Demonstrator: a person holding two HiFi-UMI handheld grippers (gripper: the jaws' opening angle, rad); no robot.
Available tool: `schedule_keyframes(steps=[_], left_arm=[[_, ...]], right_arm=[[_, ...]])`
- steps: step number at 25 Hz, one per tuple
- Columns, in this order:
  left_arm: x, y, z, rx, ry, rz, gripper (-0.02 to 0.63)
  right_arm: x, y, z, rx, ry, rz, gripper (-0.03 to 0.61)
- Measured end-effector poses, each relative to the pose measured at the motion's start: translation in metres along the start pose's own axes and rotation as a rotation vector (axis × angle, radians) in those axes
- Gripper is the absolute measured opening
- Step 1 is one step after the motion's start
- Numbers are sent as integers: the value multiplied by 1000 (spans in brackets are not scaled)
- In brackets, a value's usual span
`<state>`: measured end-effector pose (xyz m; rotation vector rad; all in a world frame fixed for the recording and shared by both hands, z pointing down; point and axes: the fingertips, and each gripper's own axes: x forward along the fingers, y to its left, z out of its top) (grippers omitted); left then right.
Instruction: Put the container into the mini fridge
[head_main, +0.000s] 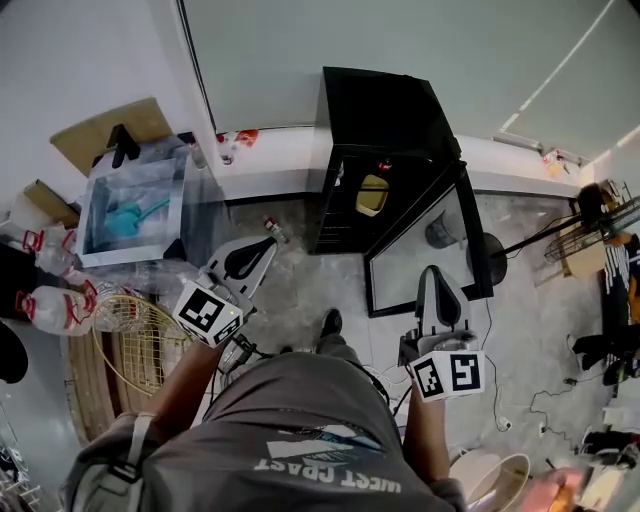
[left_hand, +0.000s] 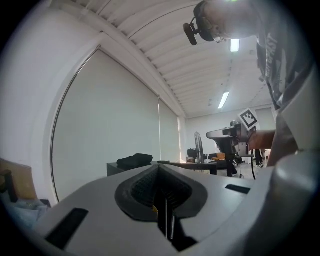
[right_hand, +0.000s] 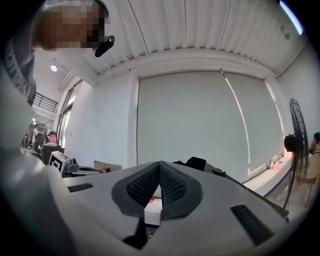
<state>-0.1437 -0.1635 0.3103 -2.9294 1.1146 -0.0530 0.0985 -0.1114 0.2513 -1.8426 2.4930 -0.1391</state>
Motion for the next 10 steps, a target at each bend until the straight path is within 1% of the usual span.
schedule_keyframes(steps=[10], left_arm=[[-6,-17,-3,-10,6,-16,17]], right_arm=[[-16,-2,-3,12,9,-21,26]])
